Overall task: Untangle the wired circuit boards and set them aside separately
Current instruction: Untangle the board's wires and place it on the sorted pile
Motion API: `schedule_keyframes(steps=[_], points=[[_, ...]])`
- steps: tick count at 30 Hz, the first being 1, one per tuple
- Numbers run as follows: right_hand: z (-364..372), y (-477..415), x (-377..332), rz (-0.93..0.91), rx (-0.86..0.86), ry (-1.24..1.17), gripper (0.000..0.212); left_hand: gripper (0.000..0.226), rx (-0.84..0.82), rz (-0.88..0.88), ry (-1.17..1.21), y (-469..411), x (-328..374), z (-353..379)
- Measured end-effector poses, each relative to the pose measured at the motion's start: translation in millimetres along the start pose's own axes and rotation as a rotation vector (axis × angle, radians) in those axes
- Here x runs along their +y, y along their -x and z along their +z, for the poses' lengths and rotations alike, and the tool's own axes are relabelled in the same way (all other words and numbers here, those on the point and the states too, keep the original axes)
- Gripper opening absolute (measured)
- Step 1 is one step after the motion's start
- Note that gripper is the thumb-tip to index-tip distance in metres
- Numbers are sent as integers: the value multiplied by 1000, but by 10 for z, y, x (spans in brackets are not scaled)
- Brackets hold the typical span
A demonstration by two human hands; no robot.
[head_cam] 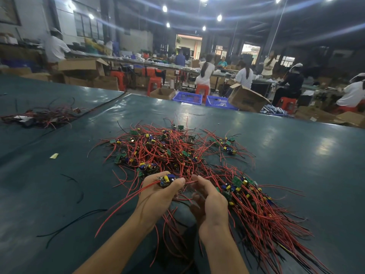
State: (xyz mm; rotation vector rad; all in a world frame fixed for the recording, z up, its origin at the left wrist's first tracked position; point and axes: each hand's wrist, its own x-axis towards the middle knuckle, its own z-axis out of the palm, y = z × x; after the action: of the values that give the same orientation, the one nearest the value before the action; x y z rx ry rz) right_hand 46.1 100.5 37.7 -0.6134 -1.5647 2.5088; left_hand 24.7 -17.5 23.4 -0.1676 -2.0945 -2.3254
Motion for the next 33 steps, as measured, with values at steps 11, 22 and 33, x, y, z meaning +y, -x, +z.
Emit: schedule_keyframes(steps=[11, 22, 33], points=[[-73, -132, -2, -200, 126, -123, 20, 24, -23, 229, 18, 29, 72, 69], [-119, -104, -37, -258, 85, -284, 19, 28, -79, 170, 31, 16, 96, 54], [-128, -60, -53, -180, 66, -316, 11, 26, -72, 144, 60, 33, 130, 17]])
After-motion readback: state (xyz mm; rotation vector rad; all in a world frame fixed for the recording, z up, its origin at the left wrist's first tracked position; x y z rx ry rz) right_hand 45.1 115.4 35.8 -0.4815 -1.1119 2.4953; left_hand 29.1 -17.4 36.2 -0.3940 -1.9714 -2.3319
